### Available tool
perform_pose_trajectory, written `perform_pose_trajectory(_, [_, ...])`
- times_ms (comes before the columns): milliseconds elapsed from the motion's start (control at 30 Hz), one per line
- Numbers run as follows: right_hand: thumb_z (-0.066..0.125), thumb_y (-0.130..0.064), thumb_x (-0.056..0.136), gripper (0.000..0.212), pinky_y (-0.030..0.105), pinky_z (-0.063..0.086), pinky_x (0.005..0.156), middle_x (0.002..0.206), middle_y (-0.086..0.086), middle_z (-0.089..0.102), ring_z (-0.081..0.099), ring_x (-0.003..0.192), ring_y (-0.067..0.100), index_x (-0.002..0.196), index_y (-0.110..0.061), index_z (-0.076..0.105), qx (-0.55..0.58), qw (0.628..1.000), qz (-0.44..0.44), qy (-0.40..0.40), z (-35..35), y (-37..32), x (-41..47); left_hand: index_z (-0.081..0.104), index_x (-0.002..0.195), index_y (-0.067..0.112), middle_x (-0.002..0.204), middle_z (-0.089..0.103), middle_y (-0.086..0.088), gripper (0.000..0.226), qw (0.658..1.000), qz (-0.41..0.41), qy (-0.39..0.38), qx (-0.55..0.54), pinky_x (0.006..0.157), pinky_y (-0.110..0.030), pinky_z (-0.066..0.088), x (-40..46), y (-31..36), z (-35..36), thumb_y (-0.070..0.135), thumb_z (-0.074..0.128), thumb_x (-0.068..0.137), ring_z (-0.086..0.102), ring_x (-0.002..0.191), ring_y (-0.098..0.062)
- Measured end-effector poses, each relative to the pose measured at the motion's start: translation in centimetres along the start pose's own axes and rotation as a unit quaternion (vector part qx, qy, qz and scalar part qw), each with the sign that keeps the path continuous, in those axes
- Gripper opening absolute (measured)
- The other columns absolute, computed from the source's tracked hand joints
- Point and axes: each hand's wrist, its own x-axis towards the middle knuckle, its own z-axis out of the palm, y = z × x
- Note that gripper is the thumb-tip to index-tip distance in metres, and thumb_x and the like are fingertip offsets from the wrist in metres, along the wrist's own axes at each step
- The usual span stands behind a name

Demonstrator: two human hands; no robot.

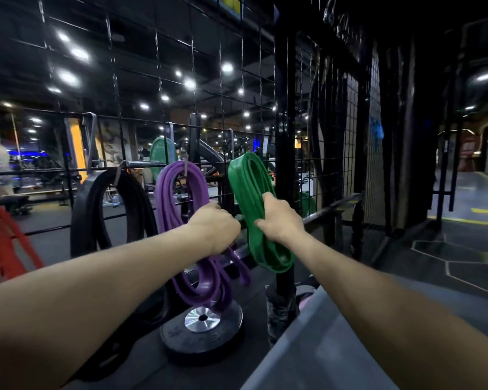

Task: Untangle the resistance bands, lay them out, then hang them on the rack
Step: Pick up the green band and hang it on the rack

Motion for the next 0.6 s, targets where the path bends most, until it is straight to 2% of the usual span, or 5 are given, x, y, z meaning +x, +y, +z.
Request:
perform_pose_trajectory(133, [0.067,-0.019,0.085,0.053,0.036,0.046,0.093,0.128,0.014,0.055,0.056,0.112,0.029,0.131,-0.006,0.044,0.137,0.989,-0.015,-0.055,-1.8,-0.3,-0.3,0.065,0.112,0.032,0.119,0.063,0.01,0.026,0.992,0.107,-0.021,-0.064,0.105,-0.033,0.03,-1.0,-1.7,-0.9,0.027,0.058,0.088,0.049,0.118,-0.015])
perform_pose_trajectory(233, [0.07,-0.018,0.083,0.064,0.036,0.041,0.1,0.135,0.017,0.05,0.049,0.123,0.029,0.137,-0.002,0.039,0.16,0.985,-0.017,-0.063,-1.4,-1.1,-0.6,0.066,0.108,0.032,0.114,0.064,0.009,0.025,0.988,0.12,-0.02,-0.095,0.103,-0.033,0.035,-1.3,-2.2,-0.7,0.024,0.061,0.085,0.051,0.114,-0.014])
perform_pose_trajectory(400, [0.06,-0.013,0.09,0.031,0.034,0.046,0.071,0.091,0.009,0.064,0.062,0.095,0.032,0.114,-0.007,0.043,0.066,0.997,-0.043,0.013,1.6,-1.5,-0.6,0.069,0.097,0.027,0.099,0.068,0.006,0.024,0.991,0.077,-0.042,-0.105,0.084,-0.035,0.051,-1.3,-2.2,-0.4,0.012,0.057,0.082,0.062,0.094,-0.018])
perform_pose_trajectory(467, [0.056,-0.01,0.092,0.031,0.031,0.04,0.064,0.093,0.011,0.067,0.063,0.088,0.029,0.118,-0.007,0.041,0.03,0.998,-0.055,0.032,2.1,-1.4,-0.6,0.068,0.098,0.026,0.102,0.067,0.006,0.022,0.991,0.081,-0.049,-0.094,0.084,-0.035,0.051,-1.1,-2.2,-0.7,0.014,0.059,0.083,0.06,0.097,-0.019])
perform_pose_trajectory(600, [0.052,-0.008,0.092,0.036,0.029,0.039,0.065,0.09,0.008,0.062,0.054,0.076,0.02,0.126,-0.011,0.038,0.049,0.998,-0.04,0.03,2.2,0.0,0.5,0.049,0.131,0.025,0.129,0.045,-0.001,0.048,0.994,0.086,-0.058,-0.044,0.098,-0.041,0.043,-0.9,-2.2,-0.9,0.029,0.064,0.085,0.041,0.12,-0.02])
